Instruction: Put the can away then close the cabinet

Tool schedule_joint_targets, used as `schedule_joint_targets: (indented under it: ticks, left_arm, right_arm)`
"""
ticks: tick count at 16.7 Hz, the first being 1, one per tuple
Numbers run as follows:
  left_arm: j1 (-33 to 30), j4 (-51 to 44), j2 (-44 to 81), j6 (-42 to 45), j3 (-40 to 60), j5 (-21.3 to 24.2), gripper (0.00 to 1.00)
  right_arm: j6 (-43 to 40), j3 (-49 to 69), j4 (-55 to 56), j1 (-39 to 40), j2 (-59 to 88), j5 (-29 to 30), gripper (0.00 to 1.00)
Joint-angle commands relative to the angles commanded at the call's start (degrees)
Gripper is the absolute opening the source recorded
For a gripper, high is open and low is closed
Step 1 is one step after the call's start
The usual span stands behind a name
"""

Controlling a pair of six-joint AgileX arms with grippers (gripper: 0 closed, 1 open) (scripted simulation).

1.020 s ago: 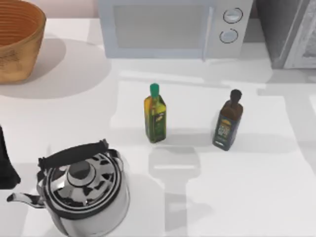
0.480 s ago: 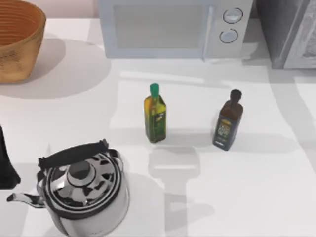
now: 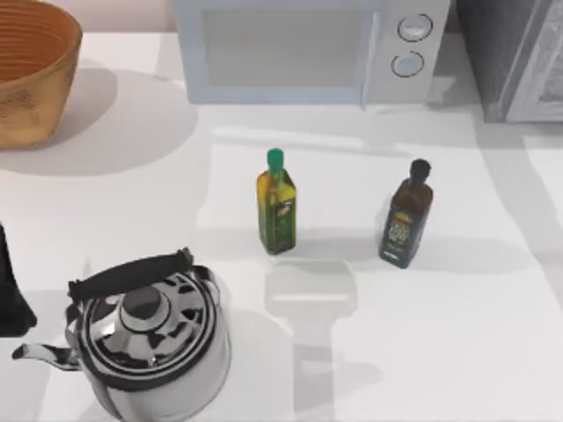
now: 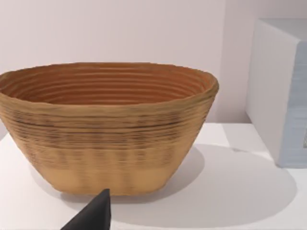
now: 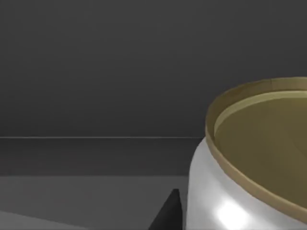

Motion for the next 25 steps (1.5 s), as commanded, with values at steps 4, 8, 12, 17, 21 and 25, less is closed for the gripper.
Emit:
schedule_joint_targets:
  ticks: [4, 8, 12, 17, 21, 25]
  left_arm:
    - [0.00, 0.00, 0.00, 0.00, 0.00, 0.00, 1.00]
    - [0.00, 0.00, 0.00, 0.00, 0.00, 0.00, 1.00]
    - [0.00, 0.00, 0.00, 0.00, 0.00, 0.00, 1.00]
    - [0.00, 0.00, 0.00, 0.00, 0.00, 0.00, 1.00]
    - [0.00, 0.00, 0.00, 0.00, 0.00, 0.00, 1.00]
    - [0.00, 0.00, 0.00, 0.00, 0.00, 0.00, 1.00]
  right_arm:
    - [-0.02, 11.04, -3.16, -0.72, 9.34, -0.86, 0.00]
    - [0.01, 30.79, -7.93, -2.03, 22.97, -1.99, 0.00]
    - [-0.02, 48.05, -12.11, -3.56, 34.94, -3.16, 0.00]
    - [-0.09, 56.71, -14.30, -4.58, 41.89, -3.93, 0.00]
    - [-0.09, 56.74, -14.31, -4.58, 41.92, -3.93, 0.00]
    - [-0.09, 56.74, -14.31, -4.58, 41.92, -3.93, 0.30]
